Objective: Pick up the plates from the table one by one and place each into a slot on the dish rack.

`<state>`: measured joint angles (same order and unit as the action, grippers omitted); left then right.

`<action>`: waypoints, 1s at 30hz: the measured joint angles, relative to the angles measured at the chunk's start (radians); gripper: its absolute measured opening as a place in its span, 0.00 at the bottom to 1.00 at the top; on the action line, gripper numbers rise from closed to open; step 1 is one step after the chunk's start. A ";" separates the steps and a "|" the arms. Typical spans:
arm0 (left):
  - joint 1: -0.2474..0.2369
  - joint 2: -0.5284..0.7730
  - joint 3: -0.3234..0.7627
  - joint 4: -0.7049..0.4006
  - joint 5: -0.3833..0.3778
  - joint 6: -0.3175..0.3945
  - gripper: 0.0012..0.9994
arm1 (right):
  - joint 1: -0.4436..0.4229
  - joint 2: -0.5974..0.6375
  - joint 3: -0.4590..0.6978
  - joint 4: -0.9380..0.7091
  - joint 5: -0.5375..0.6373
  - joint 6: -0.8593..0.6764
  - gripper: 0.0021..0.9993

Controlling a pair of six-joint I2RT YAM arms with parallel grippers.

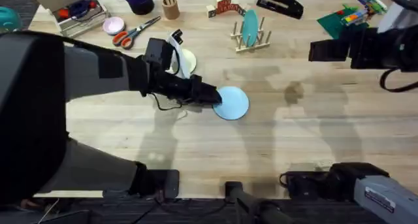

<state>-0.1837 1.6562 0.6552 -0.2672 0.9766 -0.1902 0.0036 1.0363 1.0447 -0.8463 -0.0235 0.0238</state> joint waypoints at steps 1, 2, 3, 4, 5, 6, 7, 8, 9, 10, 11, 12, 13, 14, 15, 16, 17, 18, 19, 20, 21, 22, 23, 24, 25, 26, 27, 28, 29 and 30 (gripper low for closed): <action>0.000 0.002 0.000 0.000 0.001 0.000 0.04 | 0.000 0.000 0.000 0.000 0.000 0.000 1.00; 0.000 0.005 0.000 0.000 0.002 0.000 0.04 | 0.000 0.000 0.000 0.000 0.000 0.000 1.00; 0.000 0.008 0.000 0.002 0.006 0.000 0.04 | 0.000 0.000 0.000 0.000 0.000 0.000 1.00; 0.000 0.013 0.000 0.002 0.012 0.000 0.04 | 0.000 0.000 0.000 0.000 0.000 0.000 1.00; 0.000 0.019 0.000 0.002 0.015 0.000 0.04 | 0.000 0.000 0.000 0.000 0.000 0.000 1.00; 0.000 0.024 0.000 0.002 0.017 0.000 0.04 | 0.000 0.000 0.000 0.000 0.000 0.000 1.00; 0.000 0.027 0.000 0.002 0.018 -0.001 0.04 | 0.000 0.000 0.000 0.000 0.000 0.000 1.00; 0.000 0.030 0.000 0.002 0.017 -0.003 0.04 | 0.000 0.000 0.000 0.000 0.000 0.000 1.00; 0.000 0.032 0.000 0.001 0.016 -0.008 0.04 | 0.000 0.000 0.000 0.000 0.000 0.000 1.00; 0.000 0.033 0.000 0.000 0.015 -0.011 0.04 | 0.000 0.000 0.000 0.000 0.000 0.000 1.00; 0.000 0.033 0.000 0.000 0.015 -0.014 0.04 | 0.000 0.000 0.000 0.000 0.000 0.000 1.00; 0.000 0.033 0.000 0.000 0.015 -0.022 0.04 | 0.000 0.000 0.000 0.000 0.000 0.000 1.00; 0.000 0.033 0.000 0.000 0.014 -0.027 0.04 | 0.000 0.000 0.000 0.000 0.000 0.000 1.00; 0.000 0.033 0.000 0.000 0.013 -0.030 0.04 | 0.000 0.000 0.000 0.000 0.000 0.000 1.00; 0.000 0.033 0.000 0.000 0.013 -0.035 0.04 | 0.000 0.000 0.000 0.000 0.000 0.000 1.00; 0.000 0.033 0.000 0.000 0.013 -0.037 0.04 | 0.000 0.000 0.000 0.000 0.000 0.000 1.00; 0.000 0.033 0.000 0.000 0.012 -0.040 0.04 | 0.000 0.000 0.000 0.000 0.000 0.000 1.00; 0.000 0.033 0.000 0.000 0.012 -0.043 0.04 | 0.000 0.000 0.000 0.000 0.000 0.000 1.00; 0.000 0.033 0.000 0.000 0.012 -0.044 0.04 | 0.000 0.000 0.000 0.000 0.000 0.000 1.00; 0.000 0.033 0.000 0.000 0.011 -0.046 0.04 | 0.000 0.000 0.000 0.000 0.000 0.000 1.00; 0.000 0.032 0.000 0.000 0.011 -0.047 0.04 | 0.000 0.000 0.000 0.000 0.000 0.000 1.00; 0.000 0.033 0.000 0.000 0.011 -0.048 0.04 | 0.000 0.000 0.000 0.000 0.000 0.000 1.00; 0.000 0.033 0.000 0.000 0.011 -0.050 0.04 | 0.000 0.000 0.000 0.000 0.000 0.000 1.00; 0.000 0.033 0.000 0.000 0.011 -0.050 0.04 | 0.000 0.000 0.000 0.000 0.000 0.000 1.00; 0.000 0.033 0.000 0.000 0.011 -0.051 0.04 | 0.000 0.000 0.000 -0.001 -0.001 0.000 1.00; 0.000 0.032 0.000 0.000 0.011 -0.053 0.04 | 0.000 0.000 0.000 -0.001 -0.006 0.000 1.00; 0.000 0.033 0.000 0.000 0.010 -0.054 0.04 | 0.000 0.000 0.000 -0.002 -0.017 0.001 1.00; 0.000 0.033 0.000 0.000 0.010 -0.054 0.04 | 0.000 0.000 0.000 -0.002 -0.033 0.003 1.00; 0.000 0.033 0.000 0.000 0.010 -0.054 0.04 | 0.000 0.000 0.000 -0.002 -0.053 0.003 1.00; 0.000 0.033 0.000 0.000 0.010 -0.054 0.04 | 0.000 0.003 0.000 -0.003 -0.075 0.003 1.00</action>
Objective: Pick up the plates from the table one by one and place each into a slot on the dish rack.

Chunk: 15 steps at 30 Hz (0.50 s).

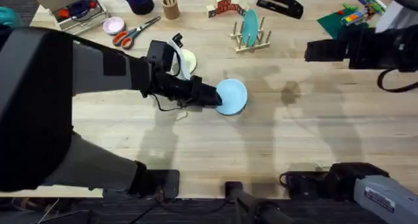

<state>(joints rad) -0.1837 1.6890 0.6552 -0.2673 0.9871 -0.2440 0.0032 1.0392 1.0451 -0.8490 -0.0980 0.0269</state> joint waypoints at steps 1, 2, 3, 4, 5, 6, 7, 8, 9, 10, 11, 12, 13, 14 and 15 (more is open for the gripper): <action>0.000 0.000 0.000 0.000 0.000 0.000 0.04 | 0.000 0.006 0.000 -0.001 -0.029 0.000 1.00; 0.000 0.000 0.000 0.000 0.000 0.000 0.04 | 0.000 0.015 0.001 -0.001 -0.057 0.000 1.00; 0.000 0.000 0.000 0.000 0.000 -0.001 0.04 | 0.000 0.028 0.001 -0.001 -0.087 0.000 1.00; 0.000 0.000 0.000 0.000 -0.001 -0.003 0.04 | 0.000 0.044 0.002 -0.001 -0.120 0.000 1.00; 0.000 0.000 0.000 0.000 -0.001 -0.004 0.04 | 0.000 0.059 0.002 -0.002 -0.148 0.001 1.00; 0.000 0.000 0.000 0.000 -0.001 -0.004 0.04 | 0.000 0.079 0.002 -0.005 -0.182 0.000 1.00; 0.000 0.000 0.000 0.000 -0.002 -0.004 0.04 | 0.000 0.096 0.002 -0.007 -0.209 0.000 1.00; 0.000 0.000 0.000 0.000 -0.003 -0.004 0.04 | 0.000 0.115 0.002 -0.011 -0.239 -0.002 1.00; 0.000 0.000 0.000 0.000 -0.003 -0.005 0.04 | 0.000 0.134 0.002 -0.014 -0.269 -0.007 1.00; 0.000 0.000 0.000 0.000 -0.003 -0.007 0.04 | 0.000 0.152 0.002 -0.015 -0.297 -0.013 1.00; 0.000 0.000 0.000 0.000 -0.003 -0.007 0.04 | 0.000 0.170 0.002 -0.015 -0.322 -0.020 1.00; 0.000 0.000 0.000 0.000 -0.003 -0.007 0.04 | 0.001 0.186 0.002 -0.015 -0.343 -0.027 1.00; 0.000 0.000 0.000 0.000 -0.003 -0.007 0.04 | 0.003 0.203 0.002 -0.014 -0.363 -0.035 1.00; 0.000 0.000 0.000 0.000 -0.003 -0.008 0.04 | 0.007 0.217 0.002 -0.014 -0.375 -0.041 1.00; 0.000 0.000 0.000 0.000 -0.003 -0.007 0.04 | 0.013 0.233 0.002 -0.014 -0.387 -0.049 1.00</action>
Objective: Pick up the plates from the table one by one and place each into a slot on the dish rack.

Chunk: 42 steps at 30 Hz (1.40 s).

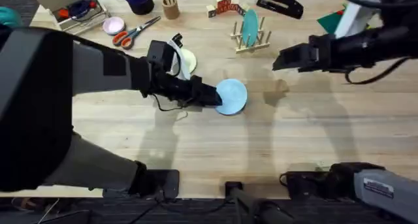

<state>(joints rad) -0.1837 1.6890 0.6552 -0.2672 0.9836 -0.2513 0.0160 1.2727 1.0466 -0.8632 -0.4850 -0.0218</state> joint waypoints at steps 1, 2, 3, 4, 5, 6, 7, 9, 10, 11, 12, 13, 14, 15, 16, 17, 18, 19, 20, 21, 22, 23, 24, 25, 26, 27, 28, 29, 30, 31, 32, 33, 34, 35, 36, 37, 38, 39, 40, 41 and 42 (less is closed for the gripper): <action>0.000 0.000 0.000 0.000 0.000 0.000 0.04 | 0.006 0.014 0.000 0.000 -0.009 -0.007 1.00; 0.000 0.000 0.000 0.000 0.000 0.000 0.04 | 0.016 0.032 0.000 0.001 -0.017 -0.014 1.00; 0.000 0.000 0.000 0.000 0.000 0.000 0.04 | 0.025 0.049 0.000 0.002 -0.022 -0.018 1.00; 0.000 0.000 0.000 0.000 0.000 0.000 0.04 | 0.036 0.066 0.000 0.003 -0.028 -0.024 1.00; 0.000 0.000 0.000 0.001 0.000 0.000 0.04 | 0.046 0.081 0.000 0.005 -0.032 -0.030 1.00; 0.000 0.000 0.000 0.001 0.000 0.000 0.04 | 0.059 0.098 0.000 0.009 -0.035 -0.035 1.00; 0.000 0.000 0.000 0.001 0.000 0.000 0.04 | 0.070 0.114 0.000 0.014 -0.036 -0.040 1.00; 0.000 0.000 0.000 0.001 0.000 0.000 0.04 | 0.098 0.148 0.000 0.033 -0.040 -0.049 1.00; 0.000 0.000 0.000 0.001 0.000 0.000 0.04 | 0.110 0.164 0.000 0.045 -0.040 -0.053 1.00; 0.000 0.000 0.000 0.001 0.000 0.000 0.04 | 0.124 0.181 0.000 0.059 -0.041 -0.055 1.00; 0.000 0.000 0.000 0.001 0.000 0.000 0.04 | 0.136 0.198 0.000 0.071 -0.041 -0.057 1.00; 0.000 0.000 0.000 0.001 0.000 0.000 0.04 | 0.148 0.213 0.000 0.083 -0.043 -0.059 1.00; 0.000 0.000 0.000 0.001 0.000 0.000 0.04 | 0.158 0.227 0.000 0.092 -0.044 -0.061 1.00; 0.000 0.000 0.000 0.001 0.000 0.000 0.04 | 0.170 0.243 0.000 0.104 -0.044 -0.061 1.00; 0.000 0.000 0.000 0.001 0.000 0.000 0.04 | 0.179 0.256 0.000 0.113 -0.044 -0.061 1.00; 0.000 0.000 0.000 0.001 0.000 0.000 0.04 | 0.189 0.268 0.000 0.121 -0.044 -0.061 1.00; 0.000 0.000 0.000 0.001 0.000 0.000 0.04 | 0.199 0.281 0.000 0.129 -0.045 -0.062 1.00; 0.000 0.000 0.000 0.001 0.000 0.000 0.04 | 0.211 0.294 0.000 0.135 -0.046 -0.062 1.00; 0.000 0.000 0.000 0.001 0.000 0.000 0.04 | 0.222 0.306 0.000 0.140 -0.047 -0.062 1.00; 0.000 0.000 0.000 0.001 0.000 0.000 0.04 | 0.235 0.319 0.000 0.145 -0.047 -0.062 1.00; 0.000 0.000 0.000 0.001 0.000 0.000 0.04 | 0.247 0.330 0.000 0.151 -0.047 -0.062 1.00; 0.000 0.000 0.000 0.001 0.000 0.000 0.04 | 0.258 0.341 0.000 0.157 -0.047 -0.062 1.00; 0.000 0.000 0.000 0.001 0.000 0.000 0.04 | 0.271 0.352 0.000 0.164 -0.047 -0.061 1.00; 0.000 0.000 0.000 0.001 0.000 0.000 0.04 | 0.284 0.362 0.000 0.173 -0.052 -0.061 1.00; 0.000 0.000 0.000 0.001 0.000 0.000 0.04 | 0.296 0.372 0.000 0.184 -0.058 -0.061 1.00; 0.000 0.000 0.000 0.001 0.000 0.000 0.04 | 0.306 0.380 0.000 0.196 -0.065 -0.061 0.99; 0.000 0.000 0.000 0.001 0.000 0.000 0.04 | 0.317 0.387 0.000 0.207 -0.070 -0.061 0.98; 0.000 0.000 0.000 0.001 0.000 0.000 0.04 | 0.326 0.393 0.000 0.218 -0.075 -0.061 0.97; 0.000 0.000 0.000 0.001 0.000 0.000 0.04 | 0.334 0.397 0.000 0.226 -0.080 -0.061 0.97; 0.000 0.000 0.000 0.001 0.000 0.000 0.04 | 0.342 0.402 0.000 0.234 -0.085 -0.060 0.96; 0.000 0.000 0.000 0.001 0.000 0.000 0.04 | 0.348 0.407 0.000 0.239 -0.087 -0.060 0.95; 0.000 0.000 0.000 0.001 0.000 0.000 0.04 | 0.354 0.414 0.000 0.244 -0.089 -0.057 0.92; 0.000 0.000 0.000 0.001 0.000 0.000 0.04 | 0.358 0.420 0.000 0.247 -0.090 -0.056 0.86; 0.000 0.000 0.000 0.001 0.000 0.000 0.04 | 0.361 0.426 0.000 0.249 -0.092 -0.055 0.77; 0.000 0.000 0.000 0.001 0.000 0.000 0.04 | 0.364 0.433 0.000 0.250 -0.093 -0.051 0.63; 0.000 0.000 0.000 0.001 0.000 0.000 0.04 | 0.366 0.439 0.000 0.251 -0.093 -0.052 0.51; 0.000 0.000 0.000 0.001 0.000 0.000 0.04 | 0.368 0.442 0.000 0.250 -0.094 -0.051 0.42; 0.000 0.000 0.000 0.000 0.000 0.000 0.04 | 0.368 0.444 0.000 0.250 -0.094 -0.050 0.36; 0.000 0.000 0.000 -0.001 0.000 0.000 0.04 | 0.368 0.445 0.000 0.251 -0.092 -0.049 0.28; 0.000 0.000 0.000 -0.002 0.000 0.000 0.04 | 0.367 0.444 0.000 0.252 -0.090 -0.049 0.19; 0.000 0.000 0.000 -0.003 0.000 0.000 0.04 | 0.364 0.444 0.002 0.250 -0.097 -0.045 0.09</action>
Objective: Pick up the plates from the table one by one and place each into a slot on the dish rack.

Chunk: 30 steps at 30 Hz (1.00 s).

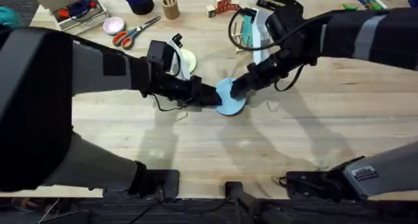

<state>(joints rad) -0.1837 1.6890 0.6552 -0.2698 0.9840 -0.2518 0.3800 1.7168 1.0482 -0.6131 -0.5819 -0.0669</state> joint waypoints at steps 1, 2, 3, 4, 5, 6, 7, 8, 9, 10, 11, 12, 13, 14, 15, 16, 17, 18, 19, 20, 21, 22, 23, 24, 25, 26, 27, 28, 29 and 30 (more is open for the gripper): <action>0.002 0.000 0.000 -0.002 0.003 0.000 0.04 | -0.006 -0.002 0.004 -0.004 -0.018 0.004 0.05; 0.004 -0.001 0.000 -0.002 0.007 -0.001 0.04 | -0.005 -0.005 0.008 -0.002 -0.029 0.006 0.04; 0.006 -0.001 0.000 -0.003 0.008 -0.002 0.04 | -0.004 -0.006 0.012 -0.002 -0.035 0.007 0.04; 0.007 -0.001 0.000 -0.003 0.010 -0.003 0.04 | -0.003 -0.006 0.013 0.000 -0.037 0.008 0.04; 0.008 -0.001 0.000 -0.003 0.011 -0.003 0.04 | -0.003 -0.006 0.013 -0.001 -0.040 0.008 0.04; 0.008 -0.001 0.000 -0.003 0.011 -0.003 0.04 | -0.003 -0.006 0.013 -0.001 -0.041 0.008 0.04; 0.008 -0.001 0.000 -0.003 0.011 -0.003 0.04 | -0.003 -0.006 0.013 -0.002 -0.043 0.008 0.03; 0.008 -0.001 0.000 -0.003 0.011 -0.003 0.04 | -0.003 -0.006 0.013 -0.003 -0.044 0.008 0.03; 0.008 -0.001 0.000 -0.003 0.011 -0.003 0.04 | -0.003 -0.006 0.014 -0.004 -0.044 0.008 0.03; 0.008 -0.001 0.000 -0.004 0.011 -0.003 0.04 | -0.004 -0.006 0.014 -0.007 -0.044 0.008 0.03; 0.008 -0.002 0.000 -0.004 0.011 -0.003 0.04 | -0.004 -0.007 0.014 -0.010 -0.044 0.008 0.03; 0.008 -0.002 0.000 -0.005 0.010 -0.003 0.04 | -0.004 -0.007 0.014 -0.010 -0.044 0.008 0.03; 0.008 -0.005 0.000 -0.008 0.010 -0.003 0.04 | -0.004 -0.007 0.014 -0.011 -0.045 0.008 0.03; 0.007 -0.011 0.000 -0.013 0.006 -0.003 0.04 | -0.005 -0.009 0.014 -0.012 -0.044 0.008 0.03; 0.004 -0.022 0.000 -0.022 -0.006 -0.003 0.04 | -0.005 -0.013 0.014 -0.014 -0.044 0.008 0.03; 0.002 -0.035 0.000 -0.038 -0.025 -0.002 0.04 | -0.005 -0.021 0.014 -0.016 -0.041 0.008 0.03; -0.001 -0.050 0.001 -0.057 -0.046 -0.003 0.04 | -0.006 -0.031 0.014 -0.016 -0.030 0.007 0.03; -0.001 -0.074 0.001 -0.088 -0.073 -0.002 0.04 | -0.010 -0.046 0.014 -0.017 -0.014 0.007 0.03; -0.001 -0.100 0.002 -0.116 -0.097 0.000 0.04 | -0.016 -0.062 0.014 -0.017 0.000 0.007 0.03; -0.001 -0.130 0.007 -0.147 -0.122 0.001 0.04 | -0.026 -0.085 0.014 -0.017 0.015 0.007 0.03; -0.001 -0.159 0.015 -0.180 -0.147 0.005 0.04 | -0.035 -0.106 0.014 -0.017 0.029 0.007 0.03; -0.001 -0.196 0.029 -0.221 -0.176 0.009 0.04 | -0.046 -0.135 0.014 -0.018 0.045 0.007 0.03; -0.001 -0.228 0.043 -0.255 -0.201 0.013 0.04 | -0.054 -0.159 0.014 -0.021 0.058 0.007 0.03; -0.001 -0.264 0.063 -0.295 -0.231 0.019 0.04 | -0.064 -0.187 0.015 -0.030 0.075 0.007 0.03; -0.001 -0.296 0.083 -0.330 -0.258 0.026 0.04 | -0.071 -0.207 0.019 -0.044 0.090 0.007 0.03; -0.001 -0.330 0.106 -0.369 -0.289 0.035 0.04 | -0.077 -0.229 0.028 -0.068 0.114 0.007 0.03; -0.001 -0.360 0.132 -0.406 -0.319 0.044 0.04 | -0.080 -0.247 0.042 -0.092 0.140 0.007 0.03; -0.001 -0.388 0.157 -0.441 -0.349 0.054 0.04 | -0.082 -0.260 0.059 -0.114 0.165 0.006 0.03; -0.001 -0.412 0.182 -0.473 -0.377 0.062 0.04 | -0.082 -0.269 0.081 -0.138 0.192 0.006 0.03; -0.001 -0.435 0.210 -0.513 -0.410 0.072 0.04 | -0.083 -0.277 0.108 -0.160 0.221 0.004 0.03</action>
<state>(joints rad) -0.1848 1.2539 0.8656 -0.7832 0.5741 -0.1802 0.2974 1.4398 1.1566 -0.7735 -0.3613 -0.0632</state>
